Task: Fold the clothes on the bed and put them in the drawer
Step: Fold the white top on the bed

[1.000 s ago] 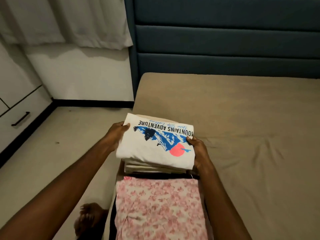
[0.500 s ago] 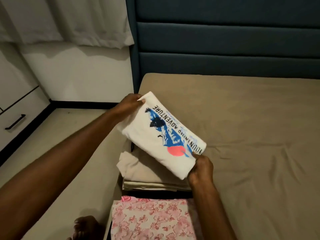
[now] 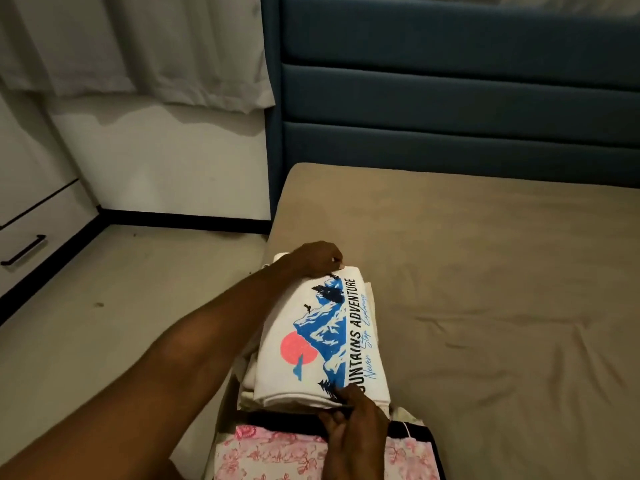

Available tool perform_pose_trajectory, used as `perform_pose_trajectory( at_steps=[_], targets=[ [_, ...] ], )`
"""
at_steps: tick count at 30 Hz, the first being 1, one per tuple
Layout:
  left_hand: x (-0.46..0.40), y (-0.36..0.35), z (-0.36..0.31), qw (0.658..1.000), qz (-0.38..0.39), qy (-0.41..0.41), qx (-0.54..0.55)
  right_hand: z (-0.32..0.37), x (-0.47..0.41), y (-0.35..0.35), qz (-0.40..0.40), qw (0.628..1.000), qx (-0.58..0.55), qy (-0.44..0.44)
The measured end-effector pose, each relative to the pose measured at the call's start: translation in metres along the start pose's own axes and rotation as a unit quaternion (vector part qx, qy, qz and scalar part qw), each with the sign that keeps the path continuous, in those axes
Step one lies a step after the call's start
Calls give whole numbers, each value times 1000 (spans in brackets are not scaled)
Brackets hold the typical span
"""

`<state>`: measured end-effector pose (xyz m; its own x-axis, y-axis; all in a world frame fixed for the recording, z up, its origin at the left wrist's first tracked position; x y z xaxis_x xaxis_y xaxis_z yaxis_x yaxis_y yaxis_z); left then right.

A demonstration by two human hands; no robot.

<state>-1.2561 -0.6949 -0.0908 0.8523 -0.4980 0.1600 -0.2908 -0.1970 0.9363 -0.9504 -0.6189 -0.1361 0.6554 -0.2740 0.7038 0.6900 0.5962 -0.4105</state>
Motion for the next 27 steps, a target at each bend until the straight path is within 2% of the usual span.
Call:
perform_pose_trajectory(
  at_steps=[3,4,5,6,7,8,9,12,15,16,19,27],
  targets=[
    [10,15,-9,996,-63,10,-60,8,4,5,5,995,90,41],
    [18,20,-15,994,-85,6,-63,14,3,13,-27,987,132,89],
    [29,22,-20,993,-104,4,-61,24,7,21,-72,964,211,148],
    [41,23,-25,992,-110,6,-59,34,13,27,-131,906,338,219],
    [53,18,-29,992,-107,10,-66,45,21,32,-193,815,461,291],
    [64,12,-31,991,-103,17,-81,54,25,30,-235,734,524,363],
    [74,3,-31,990,-100,25,-97,62,26,22,-239,684,549,416],
    [91,-21,-27,985,-107,60,-124,70,-4,-17,-144,607,599,502],
    [101,-39,-12,981,-131,90,-115,49,-47,-47,-39,529,679,507],
    [103,-45,-6,982,-131,100,-91,39,-57,-47,-25,518,693,501],
    [102,-55,8,983,-143,106,-36,18,-74,-39,-3,527,689,497],
    [95,-58,12,990,-94,102,-3,11,-70,-38,-26,522,699,488]
  ],
)
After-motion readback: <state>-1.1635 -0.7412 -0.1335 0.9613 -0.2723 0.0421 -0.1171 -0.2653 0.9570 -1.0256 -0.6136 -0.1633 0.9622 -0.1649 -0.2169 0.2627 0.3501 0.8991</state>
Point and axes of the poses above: each hand's wrist, its own x-axis away from the middle knuckle, its own y-axis out of the back of the hand, z = x × y, the point moved 3 cm from there along -x, towards the middle knuckle, and after that the axes turned 3 degrees about x, right-handed, at the moved point
